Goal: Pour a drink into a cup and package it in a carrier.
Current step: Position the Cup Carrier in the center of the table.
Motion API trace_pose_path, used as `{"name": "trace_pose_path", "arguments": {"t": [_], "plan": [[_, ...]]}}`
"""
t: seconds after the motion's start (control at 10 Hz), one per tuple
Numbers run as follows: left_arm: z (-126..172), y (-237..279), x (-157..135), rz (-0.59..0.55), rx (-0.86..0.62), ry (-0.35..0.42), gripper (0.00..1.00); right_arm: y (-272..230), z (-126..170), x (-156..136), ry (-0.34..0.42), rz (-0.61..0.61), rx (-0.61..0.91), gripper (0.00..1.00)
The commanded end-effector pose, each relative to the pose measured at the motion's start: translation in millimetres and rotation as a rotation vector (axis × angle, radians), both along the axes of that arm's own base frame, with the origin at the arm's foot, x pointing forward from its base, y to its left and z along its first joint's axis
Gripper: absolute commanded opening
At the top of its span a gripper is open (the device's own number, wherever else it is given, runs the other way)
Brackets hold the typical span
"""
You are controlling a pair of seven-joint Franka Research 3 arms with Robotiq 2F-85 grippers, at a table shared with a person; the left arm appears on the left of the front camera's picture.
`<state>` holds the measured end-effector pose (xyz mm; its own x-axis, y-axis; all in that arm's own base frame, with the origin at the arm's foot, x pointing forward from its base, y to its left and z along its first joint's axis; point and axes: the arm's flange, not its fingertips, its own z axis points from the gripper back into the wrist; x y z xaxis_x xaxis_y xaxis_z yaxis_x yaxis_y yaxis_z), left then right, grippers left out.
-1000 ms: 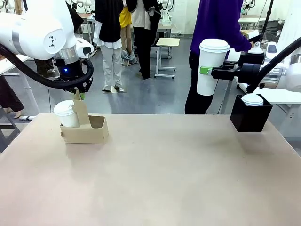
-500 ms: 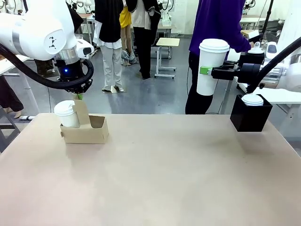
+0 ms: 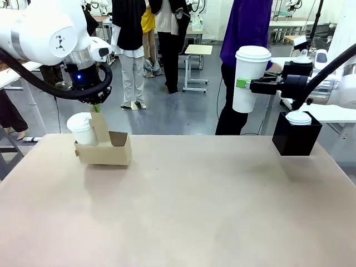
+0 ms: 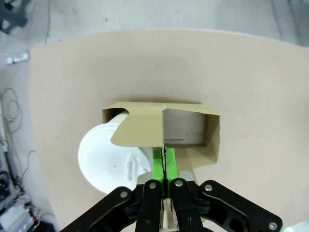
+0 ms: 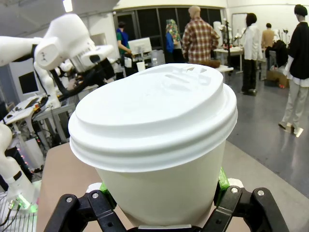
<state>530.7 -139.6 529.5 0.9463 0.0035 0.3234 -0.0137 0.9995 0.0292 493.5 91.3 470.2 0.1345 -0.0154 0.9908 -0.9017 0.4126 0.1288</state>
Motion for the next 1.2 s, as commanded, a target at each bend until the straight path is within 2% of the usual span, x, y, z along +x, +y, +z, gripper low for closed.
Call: {"name": "trace_pose_path", "arguments": {"t": [0.0, 0.2, 0.4, 0.7, 1.1], "plan": [[27.8, -32.7, -39.9, 0.047, 0.016, -0.061, 0.02, 2.1, 4.4, 0.0, -0.008, 0.008, 0.006, 0.87], [50.3, -86.3, -74.3, 0.037, 0.003, -0.078, 0.02, 2.1, 4.4, 0.0, -0.008, 0.008, 0.006, 0.87], [51.0, -142.3, -104.3, 0.014, -0.026, -0.062, 0.02, 2.1, 4.4, 0.0, -0.008, 0.008, 0.006, 0.87], [26.3, -210.8, -136.9, 0.043, -0.028, -0.02, 0.02, 2.1, 4.4, 0.0, -0.008, 0.008, 0.006, 0.87], [-8.5, -254.2, -154.1, 0.048, -0.035, -0.003, 0.02, 2.1, 4.4, 0.0, -0.008, 0.008, 0.006, 0.87]]}}
